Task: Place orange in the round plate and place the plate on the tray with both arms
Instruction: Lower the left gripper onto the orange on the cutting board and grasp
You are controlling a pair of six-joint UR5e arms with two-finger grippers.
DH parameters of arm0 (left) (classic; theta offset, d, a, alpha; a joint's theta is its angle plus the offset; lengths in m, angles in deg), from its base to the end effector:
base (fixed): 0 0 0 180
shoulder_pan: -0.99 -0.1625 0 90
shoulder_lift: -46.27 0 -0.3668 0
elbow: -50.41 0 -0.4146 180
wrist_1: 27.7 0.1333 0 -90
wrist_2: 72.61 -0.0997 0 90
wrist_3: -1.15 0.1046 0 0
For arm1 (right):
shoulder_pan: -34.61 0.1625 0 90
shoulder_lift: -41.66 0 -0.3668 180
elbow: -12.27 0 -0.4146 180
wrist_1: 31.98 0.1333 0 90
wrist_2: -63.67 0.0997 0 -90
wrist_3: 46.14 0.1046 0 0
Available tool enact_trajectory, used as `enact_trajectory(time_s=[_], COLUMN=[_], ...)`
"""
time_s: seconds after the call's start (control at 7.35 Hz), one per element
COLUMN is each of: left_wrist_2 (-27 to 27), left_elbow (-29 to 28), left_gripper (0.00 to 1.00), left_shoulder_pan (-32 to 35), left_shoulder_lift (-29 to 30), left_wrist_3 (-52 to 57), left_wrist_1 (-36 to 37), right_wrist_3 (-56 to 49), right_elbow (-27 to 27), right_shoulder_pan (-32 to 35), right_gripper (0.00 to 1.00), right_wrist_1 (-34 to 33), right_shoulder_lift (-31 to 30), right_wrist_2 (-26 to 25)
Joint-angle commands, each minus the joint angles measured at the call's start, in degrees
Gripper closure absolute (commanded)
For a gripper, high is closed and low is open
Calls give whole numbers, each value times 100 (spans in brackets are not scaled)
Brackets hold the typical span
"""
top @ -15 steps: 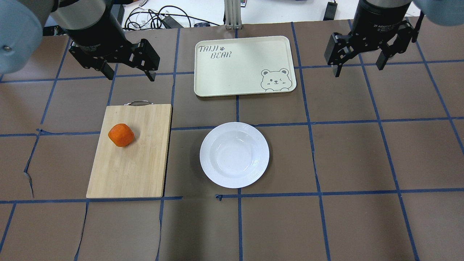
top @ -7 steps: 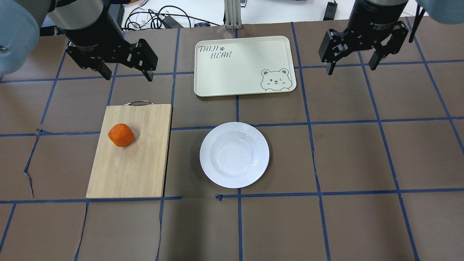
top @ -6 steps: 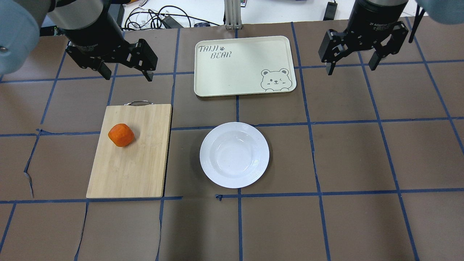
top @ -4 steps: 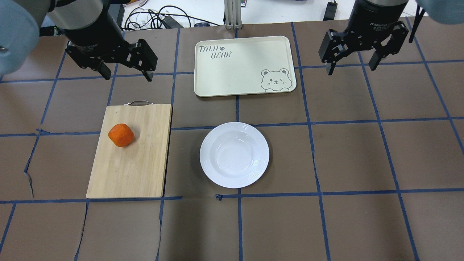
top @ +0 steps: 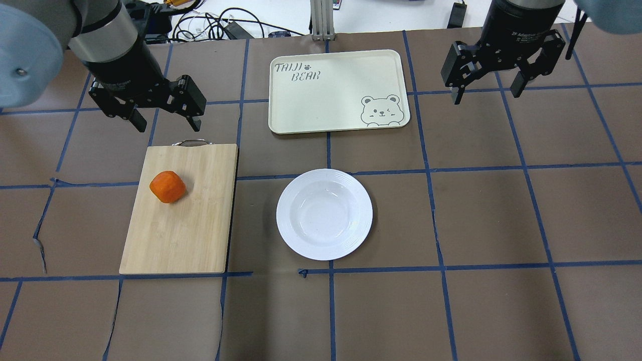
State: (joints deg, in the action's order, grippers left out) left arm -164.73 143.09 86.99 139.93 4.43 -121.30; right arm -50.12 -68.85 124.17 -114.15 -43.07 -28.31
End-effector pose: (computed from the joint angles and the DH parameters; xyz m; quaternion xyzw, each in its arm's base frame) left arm -0.0931 -0.5234 0.3626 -0.0047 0.9961 0.0876 0.0129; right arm 0.1255 -0.5402 0.4423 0.0315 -0.9987 -0.0375 0.0158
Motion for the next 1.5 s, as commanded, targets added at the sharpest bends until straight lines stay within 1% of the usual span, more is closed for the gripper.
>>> enact_trajectory(time_s=[0.0,0.14,0.27,0.41,0.54,0.68,1.22,1.36], left_wrist_2=[-391,-699,-711,-728,-1129,-1350,-1370,-1361], left_elbow=[870,1144,1268,1330,1305,1296,1270,1200], left_gripper=[0,0,0,0,0,0,0,21], left_shoulder_pan=[-407,-574,-654,-664,-646,-629,-567,-550], left_shoulder_lift=[405,564,713,967,1239,1399,1778,1839], left_wrist_3=[224,1366,2369,2614,2930,3150,3091,3082], left_wrist_1=[949,1323,1727,2174,2222,2214,2416,2425], right_wrist_3=[-32,-32,-24,-23,-32,-41,-32,-24], right_elbow=[-9,-9,-18,-18,-18,43,-35,-35], right_shoulder_pan=[0,0,0,0,0,0,-9,-9], right_gripper=[0,0,0,0,0,0,0,0], right_wrist_1=[-9,-9,-9,-9,-9,-9,-9,0], right_shoulder_lift=[0,0,0,0,9,-9,43,44], right_wrist_2=[-22,-22,-22,-22,4,-13,-57,-5])
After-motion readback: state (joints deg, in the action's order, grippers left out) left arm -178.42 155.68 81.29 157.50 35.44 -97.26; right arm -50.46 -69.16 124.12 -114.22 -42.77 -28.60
